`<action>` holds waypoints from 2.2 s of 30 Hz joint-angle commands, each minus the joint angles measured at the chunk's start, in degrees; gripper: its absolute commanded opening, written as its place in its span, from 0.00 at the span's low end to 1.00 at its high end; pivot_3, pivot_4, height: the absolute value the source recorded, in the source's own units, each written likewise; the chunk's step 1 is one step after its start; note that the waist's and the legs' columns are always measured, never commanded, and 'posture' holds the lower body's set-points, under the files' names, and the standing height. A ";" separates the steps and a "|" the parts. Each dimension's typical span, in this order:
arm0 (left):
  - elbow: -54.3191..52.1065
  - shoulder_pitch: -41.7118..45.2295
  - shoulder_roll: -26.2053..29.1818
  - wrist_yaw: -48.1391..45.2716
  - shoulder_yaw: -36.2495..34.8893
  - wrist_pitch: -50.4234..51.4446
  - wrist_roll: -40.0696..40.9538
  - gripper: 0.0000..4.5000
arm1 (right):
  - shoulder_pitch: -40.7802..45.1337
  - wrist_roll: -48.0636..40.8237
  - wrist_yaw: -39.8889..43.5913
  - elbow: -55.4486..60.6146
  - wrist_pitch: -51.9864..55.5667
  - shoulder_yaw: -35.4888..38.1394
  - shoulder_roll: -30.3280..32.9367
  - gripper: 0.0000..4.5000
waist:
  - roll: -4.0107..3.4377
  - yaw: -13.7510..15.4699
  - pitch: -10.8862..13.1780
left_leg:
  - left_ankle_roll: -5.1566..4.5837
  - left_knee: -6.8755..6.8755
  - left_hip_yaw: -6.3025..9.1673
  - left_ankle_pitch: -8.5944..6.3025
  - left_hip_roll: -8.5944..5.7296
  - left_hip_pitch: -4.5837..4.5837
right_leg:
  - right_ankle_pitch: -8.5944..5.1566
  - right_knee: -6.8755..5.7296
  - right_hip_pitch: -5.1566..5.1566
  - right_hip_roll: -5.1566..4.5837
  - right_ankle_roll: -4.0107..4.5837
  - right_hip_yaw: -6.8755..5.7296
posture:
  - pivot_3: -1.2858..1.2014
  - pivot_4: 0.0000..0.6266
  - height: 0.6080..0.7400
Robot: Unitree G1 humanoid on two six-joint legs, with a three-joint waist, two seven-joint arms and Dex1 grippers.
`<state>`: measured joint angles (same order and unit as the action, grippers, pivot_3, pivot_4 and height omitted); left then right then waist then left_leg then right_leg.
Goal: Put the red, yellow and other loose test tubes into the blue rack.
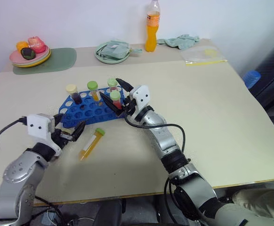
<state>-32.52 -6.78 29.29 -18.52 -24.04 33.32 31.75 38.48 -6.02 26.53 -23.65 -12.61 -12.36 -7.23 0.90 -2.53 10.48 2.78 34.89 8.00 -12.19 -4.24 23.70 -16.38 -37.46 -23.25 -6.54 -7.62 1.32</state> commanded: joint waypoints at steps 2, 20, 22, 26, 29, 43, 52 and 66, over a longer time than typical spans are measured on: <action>-0.87 2.08 9.09 3.18 -8.48 14.49 3.41 1.00 | -1.85 -2.25 2.99 9.45 4.21 0.23 2.22 0.94 | 0.00 0.02 0.00 | 0.00 0.01 0.00 0.00 0.00 0.00 | 0.00 -0.02 -0.01 0.00 0.00 0.00 | 0.52 0.24 1.00; 22.62 27.16 31.22 4.52 8.52 59.18 12.20 1.00 | -9.84 -15.22 28.97 35.29 27.88 -1.55 27.83 0.94 | -0.02 0.10 0.05 | 0.02 -0.10 -0.05 0.00 0.07 -0.13 | -0.02 -0.02 0.04 0.07 0.00 0.03 | 0.52 0.24 1.00; 24.42 29.45 30.07 4.87 10.80 59.18 11.66 1.00 | -10.54 -14.76 28.66 36.25 28.39 -1.65 28.48 0.94 | 0.01 0.32 0.03 | 0.03 -0.09 -0.06 0.00 0.03 -0.13 | -0.01 -0.02 0.07 0.03 0.00 0.03 | 0.52 0.24 1.00; 25.03 31.35 29.31 5.02 11.57 59.18 10.66 1.00 | -12.21 -14.00 27.14 38.04 29.15 -1.61 28.72 0.94 | 0.03 0.22 0.04 | 0.03 -0.08 -0.07 0.00 0.02 -0.13 | -0.01 -0.02 0.06 -0.02 -0.01 0.04 | 0.52 0.24 1.00; 24.25 32.42 29.46 3.37 8.19 59.18 13.35 1.00 | -13.23 -13.88 26.45 39.14 29.60 -1.58 28.95 0.94 | 0.05 0.18 0.05 | 0.03 -0.09 -0.06 0.00 0.05 -0.12 | -0.01 -0.03 0.02 0.02 0.00 0.04 | 0.52 0.24 1.00; 14.65 36.76 19.71 37.50 17.04 59.18 49.73 1.00 | -12.84 -13.96 27.67 38.77 29.96 -1.77 29.59 0.94 | 0.09 1.22 0.03 | 0.02 0.07 -0.08 -0.01 0.07 -0.13 | 0.00 -0.06 0.11 -0.17 -0.05 0.08 | 0.52 0.24 1.00; 15.10 37.16 24.01 72.02 36.29 37.80 80.11 1.00 | -13.44 -13.84 28.81 39.58 30.47 -2.08 30.33 0.94 | 0.13 1.94 0.01 | 0.03 0.18 -0.12 -0.01 0.04 -0.12 | 0.00 -0.14 0.09 -0.23 -0.04 0.16 | 0.52 0.24 1.00; 13.30 41.01 30.41 70.11 42.58 35.88 80.85 0.16 | -14.93 -13.82 27.13 41.44 31.59 -1.96 30.74 0.95 | 0.14 1.59 0.01 | 0.03 0.18 -0.18 0.00 -0.04 -0.12 | -0.01 -0.13 0.09 -0.11 -0.03 0.16 | 0.52 0.24 1.00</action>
<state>-16.54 33.89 57.86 54.06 20.04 68.51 112.51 23.35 -19.34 54.04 15.01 19.01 -14.55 23.42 1.04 -0.93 10.49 2.80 35.07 7.81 -12.19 -4.28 23.58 -16.39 -37.59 -23.16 -6.64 -7.65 1.48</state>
